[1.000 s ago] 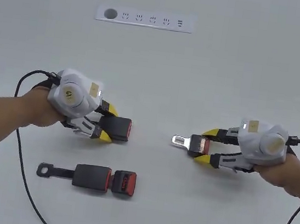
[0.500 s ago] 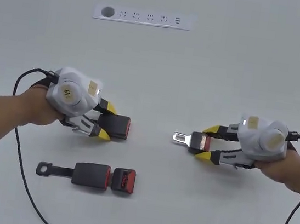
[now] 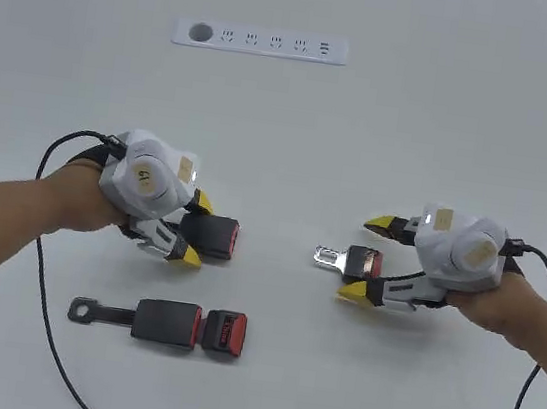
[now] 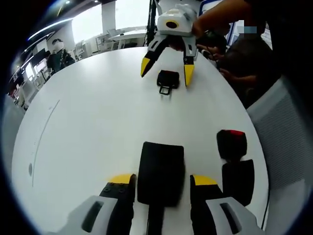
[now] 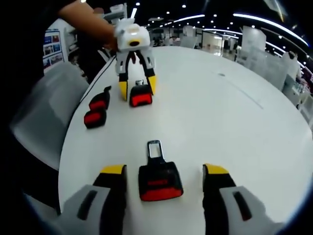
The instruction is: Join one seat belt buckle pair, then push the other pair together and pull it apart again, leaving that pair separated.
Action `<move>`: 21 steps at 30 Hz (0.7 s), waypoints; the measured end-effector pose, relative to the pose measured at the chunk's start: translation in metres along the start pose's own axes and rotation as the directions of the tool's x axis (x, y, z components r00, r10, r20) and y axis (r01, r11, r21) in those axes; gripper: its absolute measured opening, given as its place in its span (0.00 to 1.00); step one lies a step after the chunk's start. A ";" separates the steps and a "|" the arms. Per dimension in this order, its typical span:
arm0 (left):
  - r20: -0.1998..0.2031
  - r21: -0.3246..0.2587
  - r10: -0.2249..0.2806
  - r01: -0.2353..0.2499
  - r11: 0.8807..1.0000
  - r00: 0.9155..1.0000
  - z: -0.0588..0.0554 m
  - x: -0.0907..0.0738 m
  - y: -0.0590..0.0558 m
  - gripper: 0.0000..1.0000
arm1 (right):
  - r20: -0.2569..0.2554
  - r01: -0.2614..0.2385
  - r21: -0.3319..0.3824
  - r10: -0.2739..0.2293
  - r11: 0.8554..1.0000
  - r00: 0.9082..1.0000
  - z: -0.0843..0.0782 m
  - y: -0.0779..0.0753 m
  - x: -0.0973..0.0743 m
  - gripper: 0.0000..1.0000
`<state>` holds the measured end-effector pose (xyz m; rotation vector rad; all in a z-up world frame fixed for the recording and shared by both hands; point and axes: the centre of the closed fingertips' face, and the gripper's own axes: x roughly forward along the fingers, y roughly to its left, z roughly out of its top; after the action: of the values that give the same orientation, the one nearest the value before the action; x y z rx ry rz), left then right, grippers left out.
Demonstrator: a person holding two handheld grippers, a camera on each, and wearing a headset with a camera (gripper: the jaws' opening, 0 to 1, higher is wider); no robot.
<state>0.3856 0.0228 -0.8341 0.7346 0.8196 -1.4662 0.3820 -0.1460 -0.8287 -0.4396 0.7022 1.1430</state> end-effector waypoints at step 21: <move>0.222 -0.457 0.335 -0.206 0.865 0.916 0.022 -0.058 0.013 1.00 | 0.090 0.261 0.192 -0.282 0.946 0.955 0.028 -0.006 -0.018 0.90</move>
<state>0.4029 0.0366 -0.7743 0.2733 0.7336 -1.0526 0.3909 -0.1421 -0.7968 -0.3038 0.6145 0.8300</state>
